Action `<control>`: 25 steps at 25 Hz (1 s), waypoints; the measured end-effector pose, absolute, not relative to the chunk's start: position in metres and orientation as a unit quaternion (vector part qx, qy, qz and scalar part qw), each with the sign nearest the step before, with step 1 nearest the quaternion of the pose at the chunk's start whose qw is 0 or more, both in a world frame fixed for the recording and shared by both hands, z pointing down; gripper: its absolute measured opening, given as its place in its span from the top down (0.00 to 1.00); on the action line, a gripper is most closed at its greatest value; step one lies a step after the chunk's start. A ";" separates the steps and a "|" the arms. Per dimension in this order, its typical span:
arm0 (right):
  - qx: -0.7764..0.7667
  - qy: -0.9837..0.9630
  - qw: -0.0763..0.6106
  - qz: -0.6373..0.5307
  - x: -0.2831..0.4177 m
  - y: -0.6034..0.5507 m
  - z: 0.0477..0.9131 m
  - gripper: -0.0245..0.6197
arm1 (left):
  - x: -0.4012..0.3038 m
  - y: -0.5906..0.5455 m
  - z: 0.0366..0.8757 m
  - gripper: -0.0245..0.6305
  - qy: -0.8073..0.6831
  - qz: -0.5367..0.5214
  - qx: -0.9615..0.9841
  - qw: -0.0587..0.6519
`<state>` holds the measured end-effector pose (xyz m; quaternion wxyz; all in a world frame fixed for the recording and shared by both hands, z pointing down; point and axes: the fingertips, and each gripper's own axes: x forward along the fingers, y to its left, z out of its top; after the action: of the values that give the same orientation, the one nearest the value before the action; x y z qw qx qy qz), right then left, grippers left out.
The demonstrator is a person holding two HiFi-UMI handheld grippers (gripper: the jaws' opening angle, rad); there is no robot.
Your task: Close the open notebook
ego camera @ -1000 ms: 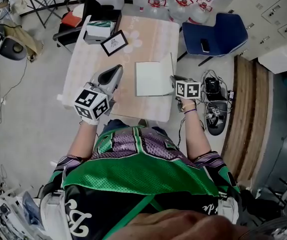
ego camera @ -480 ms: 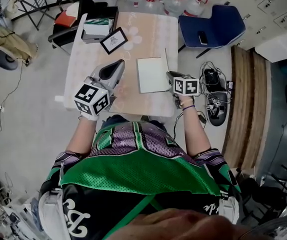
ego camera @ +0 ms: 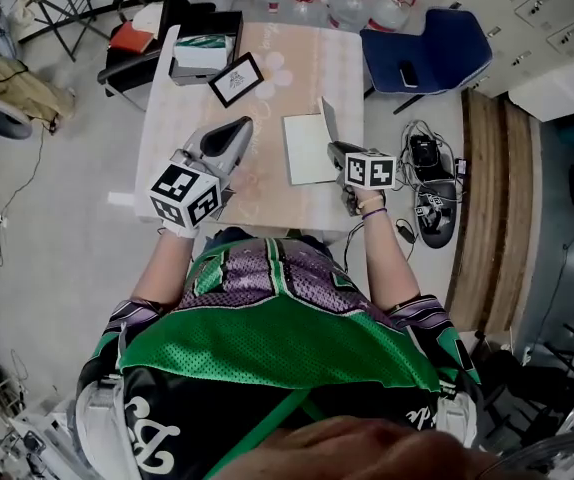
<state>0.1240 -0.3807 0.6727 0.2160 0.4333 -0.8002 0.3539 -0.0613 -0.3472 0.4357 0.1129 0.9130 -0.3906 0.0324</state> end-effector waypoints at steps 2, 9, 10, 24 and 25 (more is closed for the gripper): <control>0.431 -0.801 0.210 0.358 0.120 -0.380 0.677 0.86 | -0.065 -0.346 0.437 0.94 -0.391 0.031 0.913 0.116; 0.433 -0.803 0.204 0.355 0.101 -0.377 0.681 0.85 | -0.079 -0.339 0.437 0.94 -0.398 0.026 0.910 0.118; 0.433 -0.805 0.205 0.351 0.098 -0.377 0.681 0.85 | -0.081 -0.337 0.436 0.94 -0.399 0.025 0.909 0.118; 0.417 -0.832 0.223 0.289 0.056 -0.371 0.683 0.83 | -0.116 -0.325 0.437 0.94 -0.424 0.016 0.897 0.122; 0.415 -0.835 0.220 0.286 0.053 -0.371 0.679 0.83 | -0.117 -0.325 0.437 0.94 -0.424 0.014 0.897 0.122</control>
<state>0.0535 -0.3713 0.6794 0.2199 0.4152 -0.8352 0.2857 -0.1171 -0.3249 0.4375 0.1223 0.8974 -0.4238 0.0142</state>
